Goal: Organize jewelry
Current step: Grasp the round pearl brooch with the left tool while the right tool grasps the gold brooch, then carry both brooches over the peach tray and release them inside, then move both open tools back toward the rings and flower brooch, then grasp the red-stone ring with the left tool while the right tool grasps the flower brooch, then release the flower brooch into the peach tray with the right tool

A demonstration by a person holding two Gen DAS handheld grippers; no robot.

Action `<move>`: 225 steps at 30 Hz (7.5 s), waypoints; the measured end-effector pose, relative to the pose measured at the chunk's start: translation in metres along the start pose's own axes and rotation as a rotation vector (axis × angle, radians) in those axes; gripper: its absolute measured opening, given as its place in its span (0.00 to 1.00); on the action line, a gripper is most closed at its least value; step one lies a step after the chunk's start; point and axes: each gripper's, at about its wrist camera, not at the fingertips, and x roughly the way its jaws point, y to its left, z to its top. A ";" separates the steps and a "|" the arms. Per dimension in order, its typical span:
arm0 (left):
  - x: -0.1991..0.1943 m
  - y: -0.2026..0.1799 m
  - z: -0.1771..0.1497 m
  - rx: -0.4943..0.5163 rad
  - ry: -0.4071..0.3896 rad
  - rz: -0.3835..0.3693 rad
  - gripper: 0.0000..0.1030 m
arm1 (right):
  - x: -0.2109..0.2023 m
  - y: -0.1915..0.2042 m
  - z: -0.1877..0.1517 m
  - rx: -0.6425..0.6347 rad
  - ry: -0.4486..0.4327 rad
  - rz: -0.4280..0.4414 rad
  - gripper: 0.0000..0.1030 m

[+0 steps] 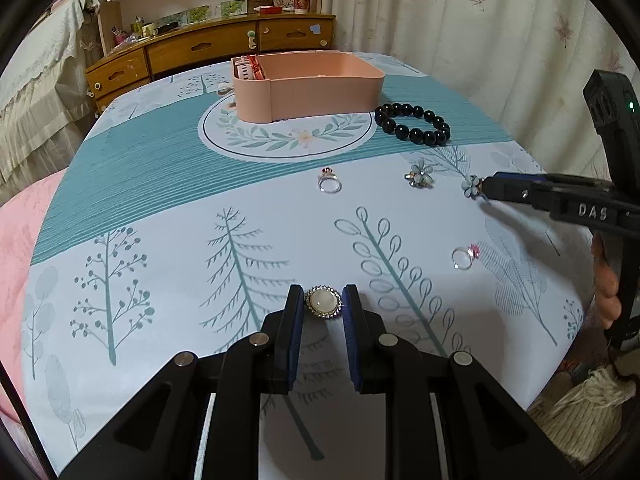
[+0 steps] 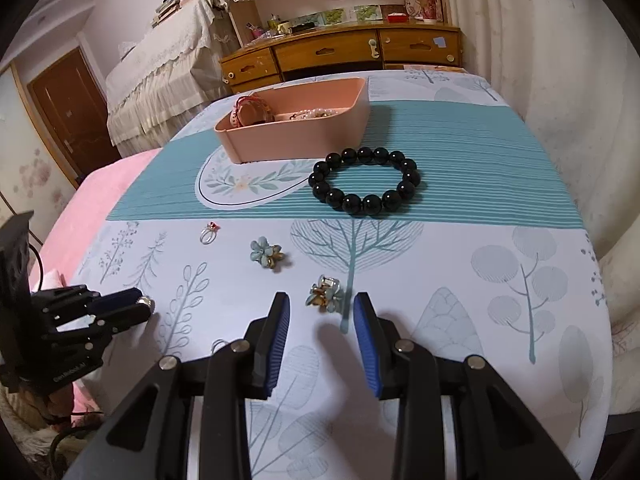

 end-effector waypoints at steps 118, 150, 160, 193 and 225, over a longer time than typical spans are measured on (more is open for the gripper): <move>0.059 -0.004 0.072 -0.052 -0.021 0.173 0.73 | 0.035 0.038 0.023 -0.149 0.012 0.053 0.26; 0.053 -0.002 0.069 -0.100 -0.034 0.089 0.06 | 0.036 0.039 0.025 -0.152 -0.029 0.034 0.19; 0.040 -0.004 0.073 -0.105 -0.068 0.075 0.05 | 0.024 0.035 0.027 -0.132 -0.081 0.040 0.19; -0.008 0.014 0.112 -0.170 -0.160 0.040 0.05 | 0.034 0.009 0.191 0.032 -0.169 0.090 0.23; 0.006 -0.006 0.043 -0.028 0.004 0.034 0.37 | -0.013 0.031 -0.005 -0.395 0.088 0.222 0.23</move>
